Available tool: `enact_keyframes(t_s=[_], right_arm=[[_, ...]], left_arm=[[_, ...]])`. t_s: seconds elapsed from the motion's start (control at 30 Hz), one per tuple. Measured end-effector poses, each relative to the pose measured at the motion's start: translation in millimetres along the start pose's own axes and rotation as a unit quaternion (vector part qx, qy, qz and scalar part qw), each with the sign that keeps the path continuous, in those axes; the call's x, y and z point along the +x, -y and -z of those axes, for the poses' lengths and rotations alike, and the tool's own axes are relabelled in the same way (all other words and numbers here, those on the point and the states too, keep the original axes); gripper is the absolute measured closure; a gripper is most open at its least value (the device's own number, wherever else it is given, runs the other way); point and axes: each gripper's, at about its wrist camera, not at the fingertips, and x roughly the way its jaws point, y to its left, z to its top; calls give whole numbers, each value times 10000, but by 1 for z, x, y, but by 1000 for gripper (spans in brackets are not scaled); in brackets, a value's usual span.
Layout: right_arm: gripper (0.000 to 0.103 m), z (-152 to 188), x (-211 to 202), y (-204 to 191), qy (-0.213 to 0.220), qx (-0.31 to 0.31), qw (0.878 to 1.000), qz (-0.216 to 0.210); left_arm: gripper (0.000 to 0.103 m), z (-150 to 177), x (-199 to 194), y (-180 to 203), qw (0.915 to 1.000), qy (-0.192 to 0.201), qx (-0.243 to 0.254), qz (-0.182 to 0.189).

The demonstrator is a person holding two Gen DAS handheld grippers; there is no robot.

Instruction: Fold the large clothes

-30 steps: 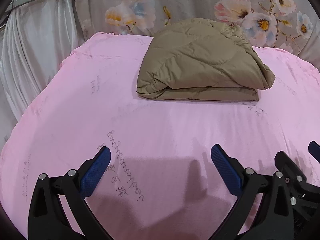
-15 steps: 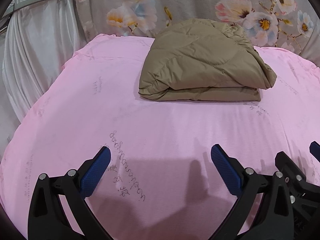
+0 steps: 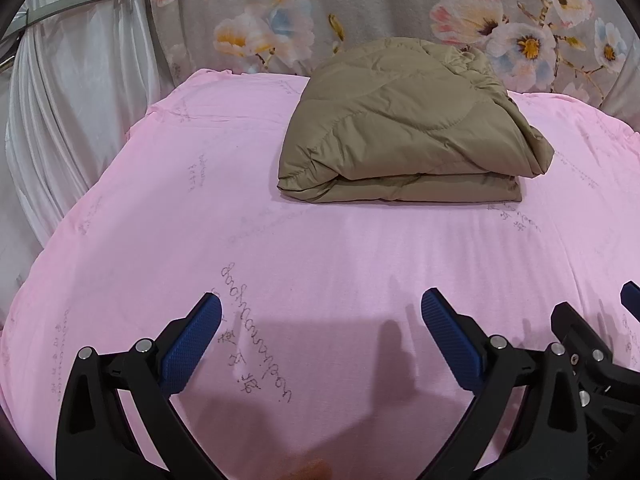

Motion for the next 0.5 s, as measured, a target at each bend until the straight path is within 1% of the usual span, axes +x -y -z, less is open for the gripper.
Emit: enact_keyframes(t_s=[0.23,0.37,0.43,0.5], right_arm=[[13,0,0,0,4,4,10000,5],[13,0,0,0,-5,-9,10000,48],[13,0,-1,0,3,-6,10000,50],[13,0,-2,-1,7,-2,10000,66]], left_arm=[[6,-1,0,0,10000,25,23,8],[11,-1,0,2,10000,56,75,11],[11,-1,1,1,10000,32,65,51],[11,-1,0,1,10000,69,69,2]])
